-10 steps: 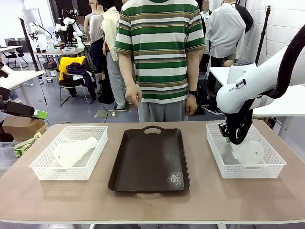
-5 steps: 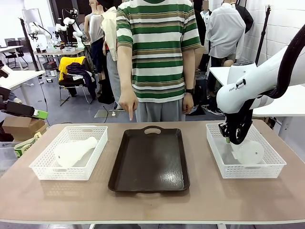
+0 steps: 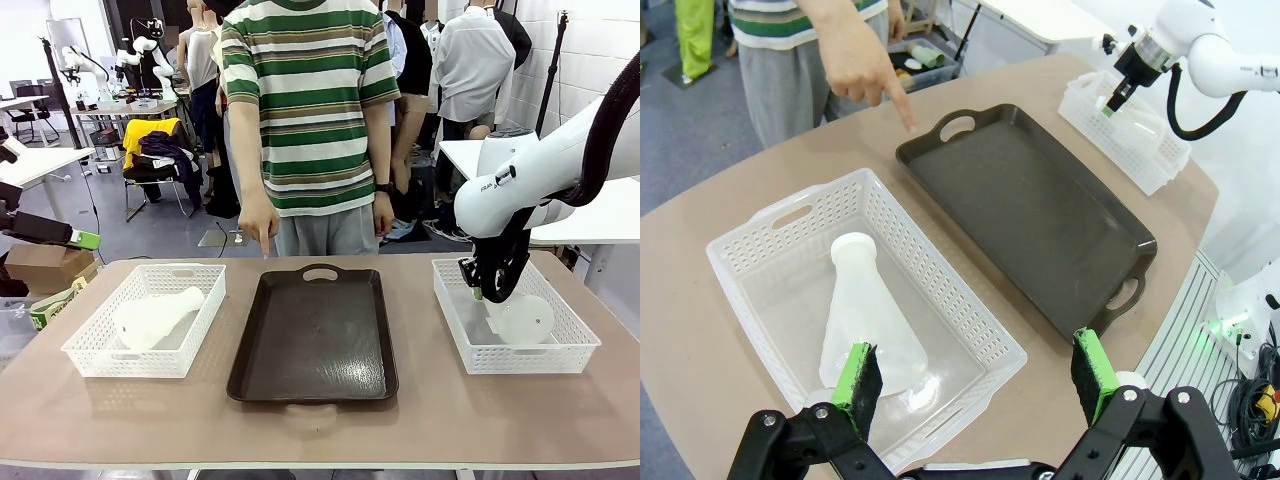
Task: Prepare the laboratory tools.
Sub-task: While moving the picked Big flask to the Handle tray indicated by the person, stop as directed by the person.
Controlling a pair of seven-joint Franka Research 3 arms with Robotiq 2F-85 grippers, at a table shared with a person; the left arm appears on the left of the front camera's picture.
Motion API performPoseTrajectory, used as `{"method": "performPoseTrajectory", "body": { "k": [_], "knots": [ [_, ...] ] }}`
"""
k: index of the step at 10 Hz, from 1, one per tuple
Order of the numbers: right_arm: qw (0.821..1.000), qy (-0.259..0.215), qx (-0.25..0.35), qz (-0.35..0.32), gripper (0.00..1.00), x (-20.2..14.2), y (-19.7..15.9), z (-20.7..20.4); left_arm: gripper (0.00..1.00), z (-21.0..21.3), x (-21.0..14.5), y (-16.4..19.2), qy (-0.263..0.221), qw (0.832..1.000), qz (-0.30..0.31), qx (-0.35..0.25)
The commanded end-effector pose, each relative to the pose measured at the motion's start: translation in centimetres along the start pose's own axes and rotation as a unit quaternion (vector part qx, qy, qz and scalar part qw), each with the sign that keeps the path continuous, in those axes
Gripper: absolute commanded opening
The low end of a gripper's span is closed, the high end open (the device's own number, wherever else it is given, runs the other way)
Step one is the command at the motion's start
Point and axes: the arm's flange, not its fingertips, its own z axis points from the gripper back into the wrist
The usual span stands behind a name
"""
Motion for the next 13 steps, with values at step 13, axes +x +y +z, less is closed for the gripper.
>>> {"method": "performPoseTrajectory", "body": {
  "k": [13],
  "knots": [
    [0.998, 0.047, -0.028, -0.040, 0.00, -0.6, -0.6, 2.6, 1.00, -0.1, -0.1, 0.3, -0.012, 1.000, -0.008, -0.008]
  ]
}}
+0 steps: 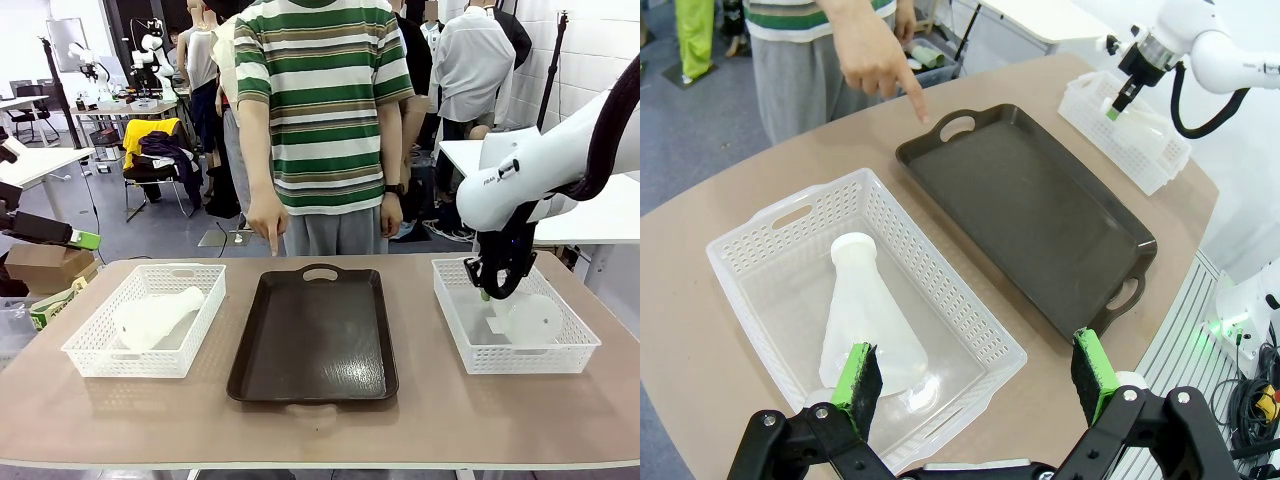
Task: Prepare the laboratory tools.
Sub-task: While moving the picked Big flask to the Handle tray indicated by the person, stop as directed by the person.
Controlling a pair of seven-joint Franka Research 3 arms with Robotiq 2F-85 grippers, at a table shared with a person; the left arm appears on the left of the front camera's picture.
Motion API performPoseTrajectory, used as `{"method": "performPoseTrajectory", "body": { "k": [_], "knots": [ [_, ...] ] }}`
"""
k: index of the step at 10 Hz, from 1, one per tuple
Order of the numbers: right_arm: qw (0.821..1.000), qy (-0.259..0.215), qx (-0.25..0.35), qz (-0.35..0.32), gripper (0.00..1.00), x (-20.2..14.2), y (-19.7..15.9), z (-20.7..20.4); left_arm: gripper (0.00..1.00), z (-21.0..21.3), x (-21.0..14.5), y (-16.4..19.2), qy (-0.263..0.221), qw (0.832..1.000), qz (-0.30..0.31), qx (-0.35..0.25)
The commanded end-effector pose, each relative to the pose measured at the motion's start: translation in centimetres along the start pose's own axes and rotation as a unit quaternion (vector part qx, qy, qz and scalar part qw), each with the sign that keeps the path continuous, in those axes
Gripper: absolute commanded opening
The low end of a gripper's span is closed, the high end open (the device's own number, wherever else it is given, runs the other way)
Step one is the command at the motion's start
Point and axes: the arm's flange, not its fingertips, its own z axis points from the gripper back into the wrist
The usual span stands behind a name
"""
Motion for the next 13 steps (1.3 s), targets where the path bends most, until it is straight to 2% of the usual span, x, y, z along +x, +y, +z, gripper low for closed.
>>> {"method": "performPoseTrajectory", "body": {
  "k": [1, 3, 5, 7, 9, 11, 13],
  "knots": [
    [0.999, 0.011, -0.029, -0.040, 0.00, -0.5, -0.8, 3.4, 1.00, -0.1, -0.1, 0.3, -0.012, 1.000, -0.008, -0.008],
    [0.997, -0.016, -0.027, -0.068, 0.00, -1.0, -2.2, 7.3, 1.00, -0.1, -0.1, 0.3, -0.012, 1.000, -0.008, -0.008],
    [0.994, -0.065, 0.005, -0.087, 0.00, -2.7, -1.7, 14.1, 1.00, -0.1, -0.1, 0.3, -0.012, 1.000, -0.008, -0.008],
    [0.993, -0.110, 0.013, -0.040, 0.00, -4.2, 2.8, 20.2, 1.00, -0.1, -0.1, 0.3, -0.012, 1.000, -0.008, -0.008],
    [0.991, -0.134, 0.004, -0.002, 0.00, -4.6, 9.3, 24.4, 1.00, -0.1, -0.1, 0.3, -0.012, 1.000, -0.008, -0.008],
    [0.989, -0.133, 0.047, 0.050, 0.00, -4.2, 15.9, 26.6, 1.00, -0.1, -0.1, 0.3, -0.012, 1.000, -0.008, -0.008],
    [0.986, -0.120, 0.068, 0.088, 0.00, -3.4, 21.7, 25.9, 1.00, -0.1, -0.1, 0.3, -0.012, 1.000, -0.008, -0.008]
  ]
}}
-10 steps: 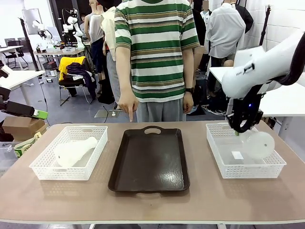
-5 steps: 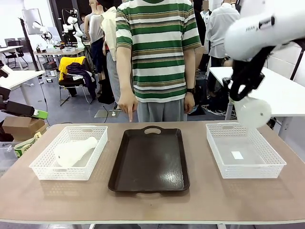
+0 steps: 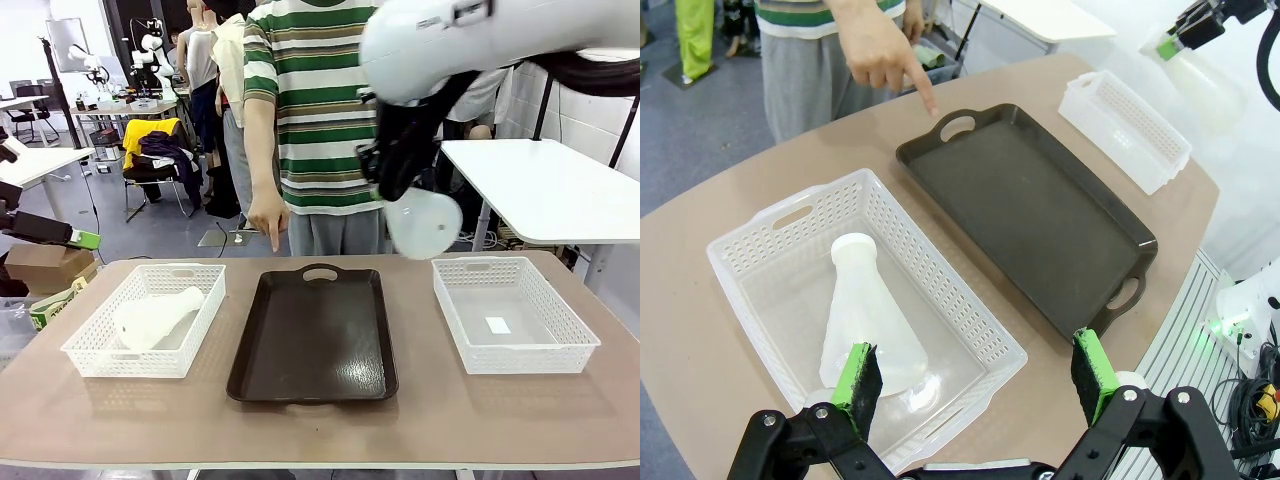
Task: Prepare the laboratory tools.
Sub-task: While moving the picked Big flask to the Handle tray indicated by the person, stop as directed by the person.
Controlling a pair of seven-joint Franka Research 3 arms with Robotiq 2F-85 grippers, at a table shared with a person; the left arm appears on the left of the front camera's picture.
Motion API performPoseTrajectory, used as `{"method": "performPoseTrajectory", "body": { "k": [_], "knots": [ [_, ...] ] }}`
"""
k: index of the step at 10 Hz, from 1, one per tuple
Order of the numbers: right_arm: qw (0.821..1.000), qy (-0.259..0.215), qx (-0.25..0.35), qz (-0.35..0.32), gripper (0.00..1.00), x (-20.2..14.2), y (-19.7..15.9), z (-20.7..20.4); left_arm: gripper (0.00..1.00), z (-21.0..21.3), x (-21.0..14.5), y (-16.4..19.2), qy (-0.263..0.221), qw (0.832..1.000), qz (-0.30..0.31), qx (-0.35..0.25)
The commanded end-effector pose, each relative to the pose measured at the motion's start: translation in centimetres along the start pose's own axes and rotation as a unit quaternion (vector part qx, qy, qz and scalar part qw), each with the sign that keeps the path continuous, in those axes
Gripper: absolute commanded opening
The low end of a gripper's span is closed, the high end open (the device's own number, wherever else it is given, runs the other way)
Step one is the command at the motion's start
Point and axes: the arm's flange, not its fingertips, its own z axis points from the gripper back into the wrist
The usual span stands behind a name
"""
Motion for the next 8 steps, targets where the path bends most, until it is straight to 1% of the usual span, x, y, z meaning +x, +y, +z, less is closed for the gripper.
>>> {"method": "performPoseTrajectory", "body": {
  "k": [1, 3, 4, 5, 6, 8],
  "knots": [
    [0.999, 0.032, 0.024, 0.017, 0.00, 2.3, 3.1, -2.3, 1.00, -0.1, -0.2, 0.3, -0.013, 1.000, -0.007, -0.009],
    [0.997, 0.050, 0.032, 0.040, 0.00, 3.2, 6.8, -5.9, 1.00, -0.1, -0.2, 0.3, -0.013, 1.000, -0.007, -0.009],
    [0.995, 0.074, 0.041, 0.048, 0.00, 3.5, 7.9, -8.0, 1.00, -0.1, -0.2, 0.3, -0.013, 1.000, -0.007, -0.009],
    [0.995, 0.089, 0.037, 0.041, 0.00, 3.9, 8.3, -9.9, 1.00, -0.1, -0.2, 0.3, -0.013, 1.000, -0.007, -0.009],
    [0.994, 0.095, 0.038, 0.038, 0.00, 3.9, 8.6, -10.8, 1.00, -0.1, -0.2, 0.3, -0.013, 1.000, -0.007, -0.009],
    [0.995, 0.090, 0.040, 0.034, 0.00, 3.7, 8.7, -10.8, 1.00, -0.1, -0.2, 0.3, -0.013, 1.000, -0.007, -0.009]
  ]
}}
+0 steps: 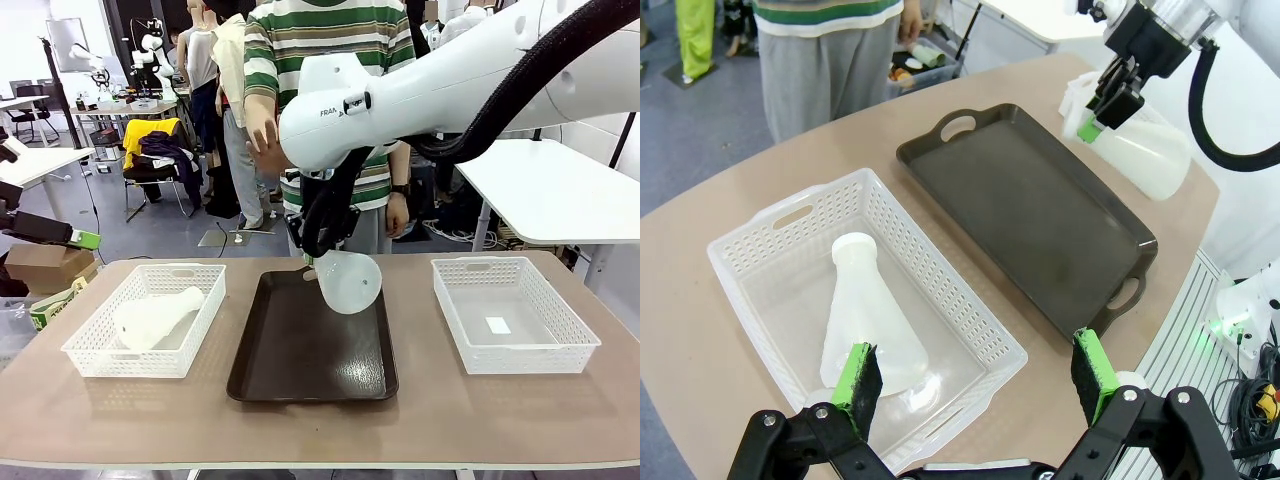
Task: Prepare the laboratory tools.
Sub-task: While moving the picked Big flask to the Handle tray indicated by the person, stop as directed by the person.
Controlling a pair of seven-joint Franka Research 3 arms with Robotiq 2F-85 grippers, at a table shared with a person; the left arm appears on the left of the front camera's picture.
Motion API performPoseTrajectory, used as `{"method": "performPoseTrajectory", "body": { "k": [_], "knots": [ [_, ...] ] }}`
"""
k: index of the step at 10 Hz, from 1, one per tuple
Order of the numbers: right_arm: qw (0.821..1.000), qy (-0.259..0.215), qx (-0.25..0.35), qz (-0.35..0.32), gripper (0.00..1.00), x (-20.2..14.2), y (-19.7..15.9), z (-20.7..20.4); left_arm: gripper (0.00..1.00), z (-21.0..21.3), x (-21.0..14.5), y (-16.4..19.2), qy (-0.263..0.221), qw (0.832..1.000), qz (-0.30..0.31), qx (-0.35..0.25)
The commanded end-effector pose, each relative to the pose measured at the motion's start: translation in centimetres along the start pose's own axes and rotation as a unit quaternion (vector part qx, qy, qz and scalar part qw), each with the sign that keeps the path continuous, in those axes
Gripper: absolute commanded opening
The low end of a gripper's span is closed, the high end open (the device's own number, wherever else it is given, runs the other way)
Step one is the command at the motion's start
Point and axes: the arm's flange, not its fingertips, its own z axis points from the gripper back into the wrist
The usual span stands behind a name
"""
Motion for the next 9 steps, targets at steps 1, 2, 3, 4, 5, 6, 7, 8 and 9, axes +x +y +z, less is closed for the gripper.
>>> {"method": "performPoseTrajectory", "body": {
  "k": [1, 2, 3, 4, 5, 6, 7, 8, 9],
  "knots": [
    [1.000, -0.009, -0.003, -0.022, 0.00, 0.05, 0.09, 1.26, 1.00, -0.09, -0.17, 0.31, -0.014, 1.000, -0.007, -0.009],
    [1.000, -0.013, 0.000, -0.018, 0.00, -0.09, -0.10, 1.27, 1.00, -0.09, -0.17, 0.31, -0.014, 1.000, -0.007, -0.009],
    [1.000, -0.005, 0.000, -0.003, 0.00, 0.20, -0.12, 0.50, 1.00, -0.09, -0.17, 0.31, -0.014, 1.000, -0.007, -0.009],
    [1.000, -0.005, 0.000, -0.003, 0.00, 0.20, -0.12, 0.50, 1.00, -0.09, -0.17, 0.31, -0.014, 1.000, -0.007, -0.009],
    [1.000, -0.005, 0.000, -0.003, 0.00, 0.20, -0.12, 0.50, 1.00, -0.09, -0.17, 0.31, -0.014, 1.000, -0.007, -0.009],
    [1.000, -0.005, 0.000, -0.003, 0.00, 0.20, -0.12, 0.50, 1.00, -0.09, -0.17, 0.31, -0.014, 1.000, -0.007, -0.009],
    [1.000, -0.005, 0.000, -0.003, 0.00, 0.20, -0.12, 0.50, 1.00, -0.09, -0.17, 0.31, -0.014, 1.000, -0.007, -0.009],
    [1.000, -0.005, 0.000, -0.003, 0.00, 0.20, -0.12, 0.50, 1.00, -0.09, -0.17, 0.31, -0.014, 1.000, -0.007, -0.009],
    [1.000, -0.005, 0.000, -0.003, 0.00, 0.20, -0.12, 0.50, 1.00, -0.09, -0.17, 0.31, -0.014, 1.000, -0.007, -0.009]
  ]
}}
